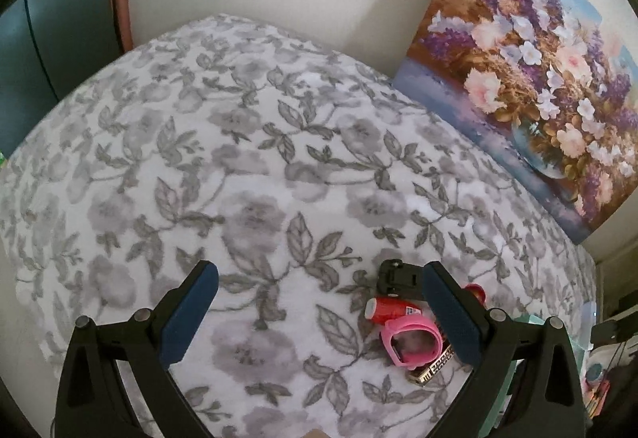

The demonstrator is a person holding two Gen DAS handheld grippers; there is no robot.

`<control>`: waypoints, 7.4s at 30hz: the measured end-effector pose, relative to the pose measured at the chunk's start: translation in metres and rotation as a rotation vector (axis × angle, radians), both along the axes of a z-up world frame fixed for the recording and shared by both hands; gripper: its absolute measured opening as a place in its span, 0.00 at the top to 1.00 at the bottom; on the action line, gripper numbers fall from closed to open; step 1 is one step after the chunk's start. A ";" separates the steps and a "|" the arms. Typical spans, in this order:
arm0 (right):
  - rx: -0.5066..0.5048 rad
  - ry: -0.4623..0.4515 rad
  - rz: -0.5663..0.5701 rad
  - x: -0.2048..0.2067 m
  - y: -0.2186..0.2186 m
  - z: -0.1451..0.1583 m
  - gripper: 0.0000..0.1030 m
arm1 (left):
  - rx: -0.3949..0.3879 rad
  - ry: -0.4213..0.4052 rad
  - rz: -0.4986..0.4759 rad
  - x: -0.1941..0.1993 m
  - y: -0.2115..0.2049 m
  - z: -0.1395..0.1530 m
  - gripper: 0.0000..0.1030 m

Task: Organize rigid objects
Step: 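Move both open tools from the tray back over the remaining pile, then lower the left tool onto the pink watch band and close on it, then grasp the pink-and-blue phone case with the right tool while the left tool holds the band, then carry the pink band and phone case over the tray with both tools, then release the pink band in the tray with the left tool while the right tool releases the phone case, then move both open tools from the tray back over the remaining pile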

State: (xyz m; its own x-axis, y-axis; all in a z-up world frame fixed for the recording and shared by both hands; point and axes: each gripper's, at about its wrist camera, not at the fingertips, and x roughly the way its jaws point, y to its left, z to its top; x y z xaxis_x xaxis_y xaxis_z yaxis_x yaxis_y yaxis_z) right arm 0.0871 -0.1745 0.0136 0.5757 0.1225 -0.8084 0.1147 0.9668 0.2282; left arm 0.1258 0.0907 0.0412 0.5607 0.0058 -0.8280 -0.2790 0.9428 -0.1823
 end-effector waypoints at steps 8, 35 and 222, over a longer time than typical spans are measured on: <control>-0.009 0.042 -0.001 0.013 0.007 -0.017 0.00 | -0.060 0.137 -0.082 0.012 -0.021 -0.040 0.02; -0.073 0.071 -0.041 0.030 -0.008 -0.027 0.00 | -0.177 0.247 -0.087 0.025 -0.067 -0.074 0.09; -0.126 -0.028 -0.173 -0.013 -0.121 0.042 0.00 | 0.114 0.021 -0.076 0.013 -0.100 0.032 0.08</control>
State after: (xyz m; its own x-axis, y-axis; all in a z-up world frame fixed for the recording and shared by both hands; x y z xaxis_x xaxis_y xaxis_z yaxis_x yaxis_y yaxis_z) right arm 0.0742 -0.2957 0.0553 0.6020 -0.0811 -0.7944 0.2770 0.9543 0.1125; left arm 0.1388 -0.0097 0.0734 0.5458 0.0587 -0.8359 -0.2084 0.9757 -0.0675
